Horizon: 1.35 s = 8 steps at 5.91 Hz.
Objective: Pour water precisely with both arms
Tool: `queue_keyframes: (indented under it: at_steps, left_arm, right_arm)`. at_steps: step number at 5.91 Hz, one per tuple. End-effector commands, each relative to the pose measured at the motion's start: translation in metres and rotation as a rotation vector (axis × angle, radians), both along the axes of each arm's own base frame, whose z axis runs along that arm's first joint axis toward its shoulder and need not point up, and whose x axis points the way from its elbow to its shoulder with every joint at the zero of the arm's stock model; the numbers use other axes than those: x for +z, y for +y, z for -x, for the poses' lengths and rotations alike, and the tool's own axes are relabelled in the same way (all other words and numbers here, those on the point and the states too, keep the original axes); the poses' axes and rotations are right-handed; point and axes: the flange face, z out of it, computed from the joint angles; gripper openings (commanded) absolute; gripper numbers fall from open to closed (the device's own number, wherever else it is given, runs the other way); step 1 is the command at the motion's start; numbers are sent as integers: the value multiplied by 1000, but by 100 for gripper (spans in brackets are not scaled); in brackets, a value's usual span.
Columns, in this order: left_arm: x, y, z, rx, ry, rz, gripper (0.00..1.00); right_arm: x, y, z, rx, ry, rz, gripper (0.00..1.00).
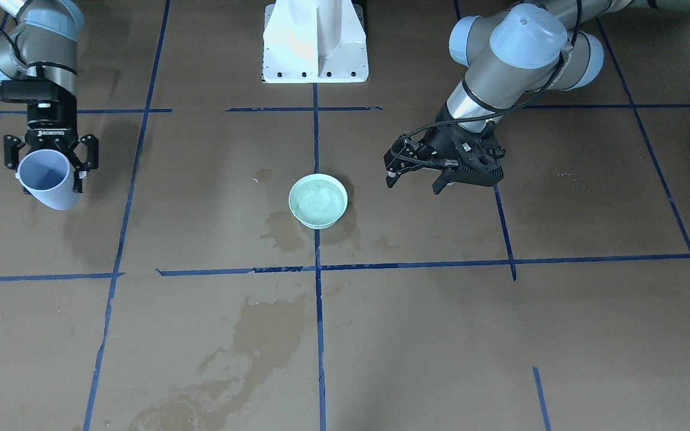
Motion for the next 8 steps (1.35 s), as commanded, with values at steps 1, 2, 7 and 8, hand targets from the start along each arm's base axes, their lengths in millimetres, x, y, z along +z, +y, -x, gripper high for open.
queue_keyframes:
  at_steps: [1, 2, 7, 8]
  left_arm:
    - [-1, 0, 1, -1, 1, 1, 100]
    - [-1, 0, 1, -1, 1, 1, 100]
    - [-2, 1, 1, -3, 3, 0, 100]
    - [-3, 1, 2, -3, 4, -3, 100]
  right_arm:
    - [40, 7, -20, 5, -77, 37, 0]
    - [65, 10, -25, 2, -81, 38, 3]
    - [111, 12, -29, 36, -171, 94, 5]
    - [111, 12, -29, 36, -171, 94, 6]
